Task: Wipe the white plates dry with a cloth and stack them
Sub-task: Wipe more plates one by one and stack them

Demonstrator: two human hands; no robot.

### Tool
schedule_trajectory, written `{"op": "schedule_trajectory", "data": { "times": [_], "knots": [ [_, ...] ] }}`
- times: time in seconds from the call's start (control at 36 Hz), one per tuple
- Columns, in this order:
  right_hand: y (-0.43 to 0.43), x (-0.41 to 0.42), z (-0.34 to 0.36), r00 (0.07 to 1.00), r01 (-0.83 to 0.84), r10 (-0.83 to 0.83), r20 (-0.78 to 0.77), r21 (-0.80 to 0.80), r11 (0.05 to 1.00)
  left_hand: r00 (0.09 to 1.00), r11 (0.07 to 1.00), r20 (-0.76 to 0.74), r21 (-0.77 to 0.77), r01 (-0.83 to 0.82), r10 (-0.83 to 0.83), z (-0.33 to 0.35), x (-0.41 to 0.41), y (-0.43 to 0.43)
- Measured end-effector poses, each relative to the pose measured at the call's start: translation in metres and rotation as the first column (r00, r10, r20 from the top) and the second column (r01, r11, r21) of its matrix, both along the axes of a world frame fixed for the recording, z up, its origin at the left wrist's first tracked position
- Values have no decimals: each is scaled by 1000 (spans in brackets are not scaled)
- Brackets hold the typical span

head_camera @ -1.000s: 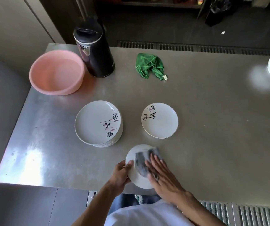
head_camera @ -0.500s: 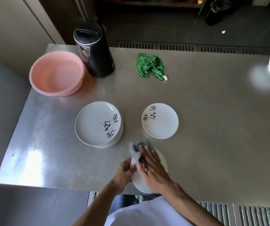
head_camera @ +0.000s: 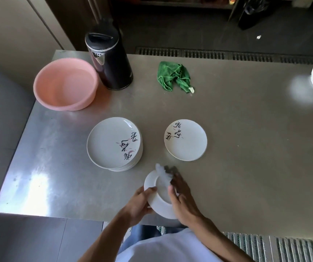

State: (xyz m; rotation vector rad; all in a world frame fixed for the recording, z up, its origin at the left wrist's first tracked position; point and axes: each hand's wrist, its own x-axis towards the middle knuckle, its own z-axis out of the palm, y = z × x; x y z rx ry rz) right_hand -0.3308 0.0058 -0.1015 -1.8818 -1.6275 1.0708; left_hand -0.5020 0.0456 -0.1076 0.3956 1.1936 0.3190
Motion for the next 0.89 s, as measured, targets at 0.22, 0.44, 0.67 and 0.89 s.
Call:
{"op": "schedule_trajectory", "data": {
  "times": [0.22,0.44,0.67,0.89],
  "knots": [
    [19,1,-12,988,87,-66,142,-146,985,995,995,16,45,93,-93,0,-1,-5],
    [12,4,-3,941,-274,234,246,146,951,994,988,-27,113,106,-104,6,-5,-4],
    [10,4,-3,946,-286,270,181,66,956,996,989,-39,118,88,-84,11,3,-11],
    [13,7,1,962,271,-254,97,-252,929,998,996,-61,81,-20,25,5,1,-18]
  ]
}}
